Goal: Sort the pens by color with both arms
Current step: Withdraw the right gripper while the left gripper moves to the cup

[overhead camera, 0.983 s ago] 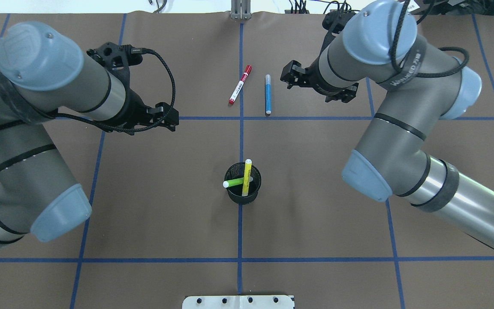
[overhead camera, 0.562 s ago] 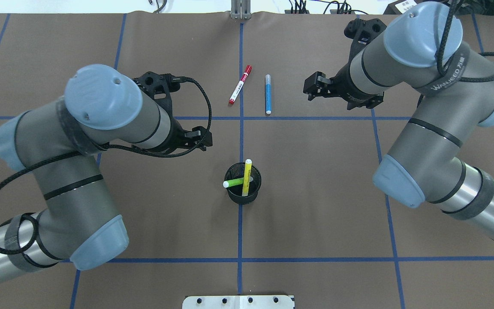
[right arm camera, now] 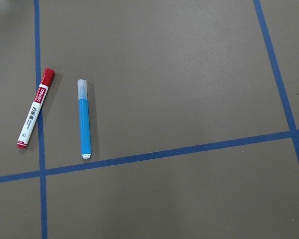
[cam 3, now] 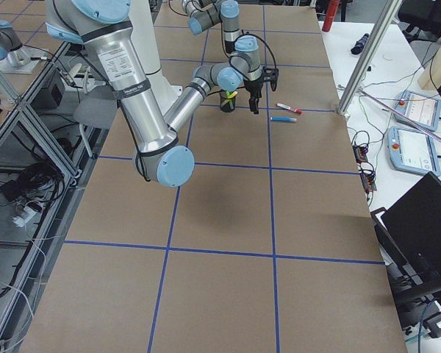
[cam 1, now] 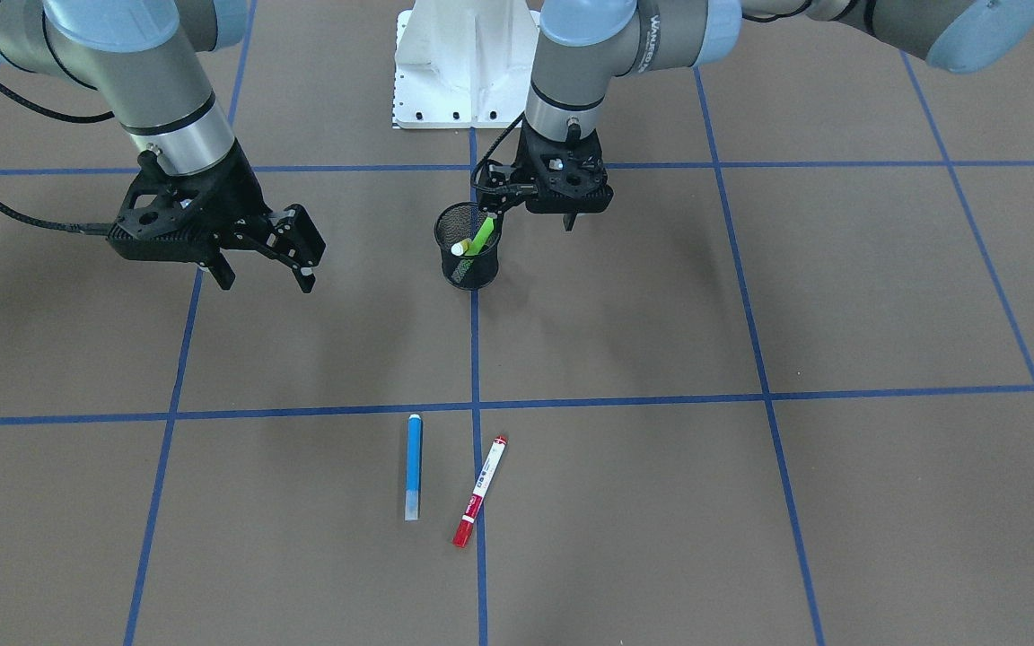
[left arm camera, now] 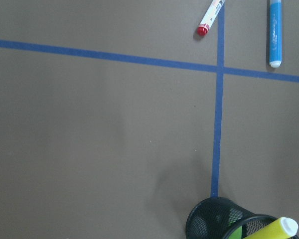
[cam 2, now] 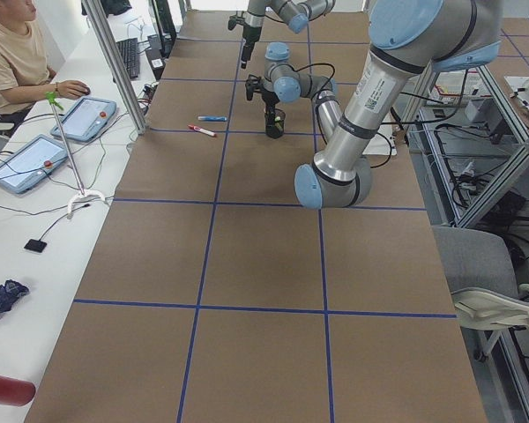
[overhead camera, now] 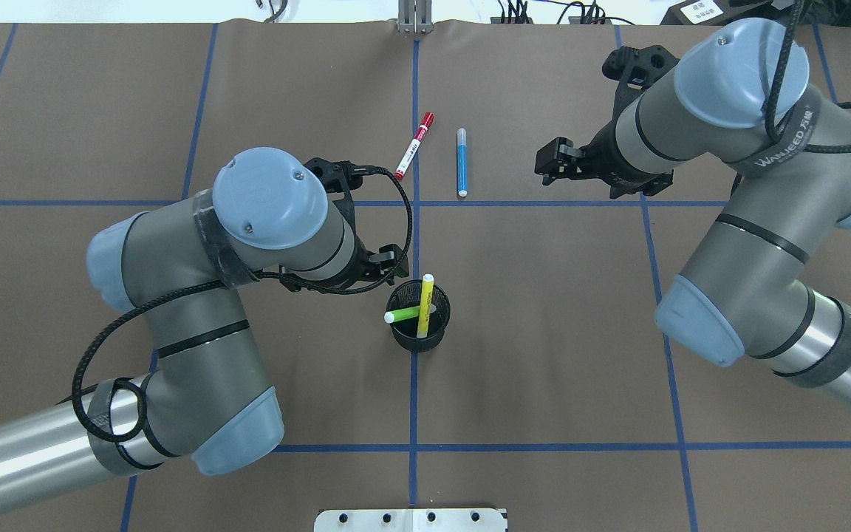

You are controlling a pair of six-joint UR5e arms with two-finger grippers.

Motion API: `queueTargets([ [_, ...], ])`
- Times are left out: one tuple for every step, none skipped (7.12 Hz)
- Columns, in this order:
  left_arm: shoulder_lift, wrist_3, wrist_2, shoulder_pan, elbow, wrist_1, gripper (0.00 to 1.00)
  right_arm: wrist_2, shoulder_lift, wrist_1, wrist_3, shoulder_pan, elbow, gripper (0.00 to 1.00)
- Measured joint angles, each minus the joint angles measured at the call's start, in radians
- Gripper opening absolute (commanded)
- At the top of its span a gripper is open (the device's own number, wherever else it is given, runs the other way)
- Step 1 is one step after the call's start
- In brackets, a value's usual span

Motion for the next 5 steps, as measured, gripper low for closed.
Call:
queueTargets([
  [-0.029, 0.001, -0.002, 0.001, 0.028, -0.003, 0.84, 0.0, 0.0, 0.0, 0.0, -0.002, -0.001, 1.0],
  [-0.049, 0.001, -0.004, 0.003, 0.048, -0.006, 0.66, -0.001, 0.0, 0.0, 0.0, -0.003, -0.002, 1.0],
  [-0.057, 0.002, -0.005, 0.011, 0.059, -0.007, 0.58, -0.001, 0.0, 0.0, 0.0, -0.004, -0.004, 1.0],
  [-0.058, 0.002, -0.006, 0.027, 0.062, -0.008, 0.52, -0.002, 0.0, 0.0, 0.0, -0.005, -0.005, 1.0],
  [-0.058, -0.001, -0.006, 0.042, 0.063, -0.009, 0.45, -0.002, 0.001, 0.0, 0.0, -0.005, -0.006, 1.0],
])
